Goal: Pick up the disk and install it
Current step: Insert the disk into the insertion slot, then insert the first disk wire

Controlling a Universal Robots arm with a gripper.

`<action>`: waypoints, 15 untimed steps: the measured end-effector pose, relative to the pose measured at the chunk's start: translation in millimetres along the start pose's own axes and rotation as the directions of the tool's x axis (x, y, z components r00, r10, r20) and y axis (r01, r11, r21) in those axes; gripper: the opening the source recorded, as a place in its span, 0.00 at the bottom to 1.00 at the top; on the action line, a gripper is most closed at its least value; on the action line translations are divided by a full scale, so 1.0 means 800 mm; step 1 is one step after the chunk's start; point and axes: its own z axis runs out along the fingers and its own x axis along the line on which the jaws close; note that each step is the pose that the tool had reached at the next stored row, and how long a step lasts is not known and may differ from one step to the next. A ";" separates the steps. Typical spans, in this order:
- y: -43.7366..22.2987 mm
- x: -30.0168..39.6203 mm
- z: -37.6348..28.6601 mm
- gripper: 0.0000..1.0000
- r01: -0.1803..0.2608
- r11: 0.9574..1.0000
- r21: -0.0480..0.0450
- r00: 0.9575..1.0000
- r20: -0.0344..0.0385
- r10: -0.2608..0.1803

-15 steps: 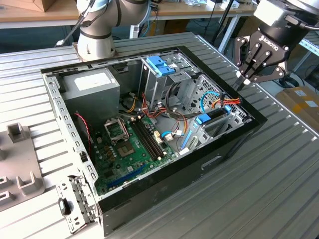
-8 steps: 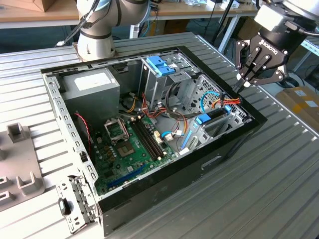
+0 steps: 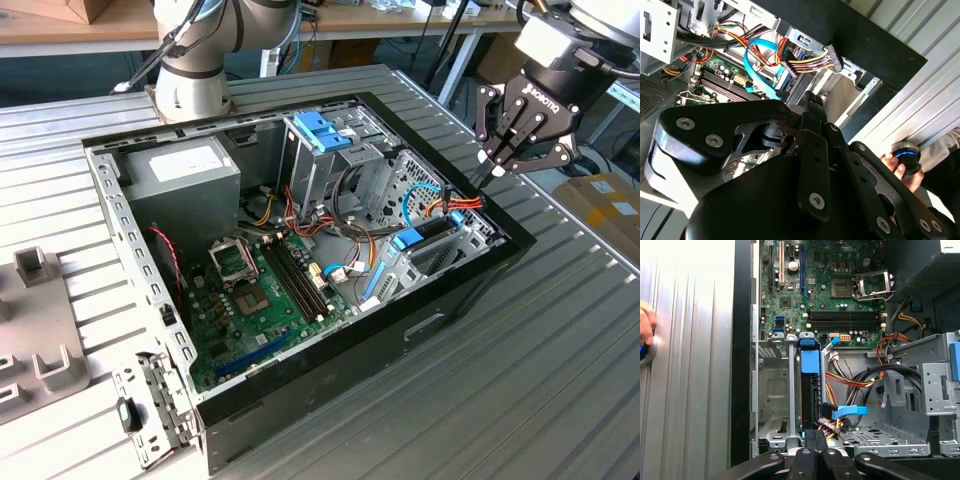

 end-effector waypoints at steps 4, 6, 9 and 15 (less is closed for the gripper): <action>-0.0001 0.0000 0.0000 0.10 0.000 1.000 0.000 1.000 0.000 0.000; -0.0002 0.0000 0.0000 0.10 0.000 1.000 0.000 1.000 0.000 0.000; -0.0002 0.0000 0.0000 0.10 0.000 1.000 0.000 1.000 0.000 0.000; -0.0004 0.0000 0.0001 0.10 0.071 0.997 -0.002 0.997 -0.009 -0.071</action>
